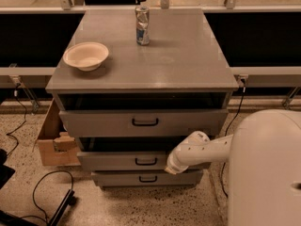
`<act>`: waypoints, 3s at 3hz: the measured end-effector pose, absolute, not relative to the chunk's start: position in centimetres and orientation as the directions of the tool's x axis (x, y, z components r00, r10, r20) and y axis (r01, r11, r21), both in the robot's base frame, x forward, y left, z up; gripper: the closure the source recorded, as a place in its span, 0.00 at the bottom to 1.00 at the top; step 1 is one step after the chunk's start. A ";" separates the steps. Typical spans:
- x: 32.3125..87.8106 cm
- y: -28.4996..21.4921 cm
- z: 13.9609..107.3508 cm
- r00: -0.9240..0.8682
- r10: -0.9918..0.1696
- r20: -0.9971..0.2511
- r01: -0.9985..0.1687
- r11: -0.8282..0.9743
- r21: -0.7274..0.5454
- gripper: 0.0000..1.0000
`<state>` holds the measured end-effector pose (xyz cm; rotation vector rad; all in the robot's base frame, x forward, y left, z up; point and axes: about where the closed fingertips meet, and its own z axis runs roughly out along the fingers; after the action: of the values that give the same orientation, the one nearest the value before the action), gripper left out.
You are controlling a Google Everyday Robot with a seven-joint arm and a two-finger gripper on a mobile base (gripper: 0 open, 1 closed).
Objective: Close middle drawer
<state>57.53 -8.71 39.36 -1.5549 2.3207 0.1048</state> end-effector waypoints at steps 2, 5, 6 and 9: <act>57.4 -8.6 39.2 -0.340 -0.884 -0.321 -0.910 0.395 -0.125 0.00; 57.1 -8.7 39.1 -0.343 -0.886 -0.312 -0.910 0.396 -0.125 0.42; 56.8 -8.3 39.3 -0.321 -0.898 -0.303 -0.919 0.372 -0.129 0.66; 47.6 -5.6 45.8 -0.181 -0.977 -0.108 -0.969 0.196 -0.150 1.00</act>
Offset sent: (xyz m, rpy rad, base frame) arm -0.0008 0.0006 -0.0011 0.0001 0.0022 0.0011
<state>47.63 -5.63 45.80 -1.8841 2.2843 -0.0698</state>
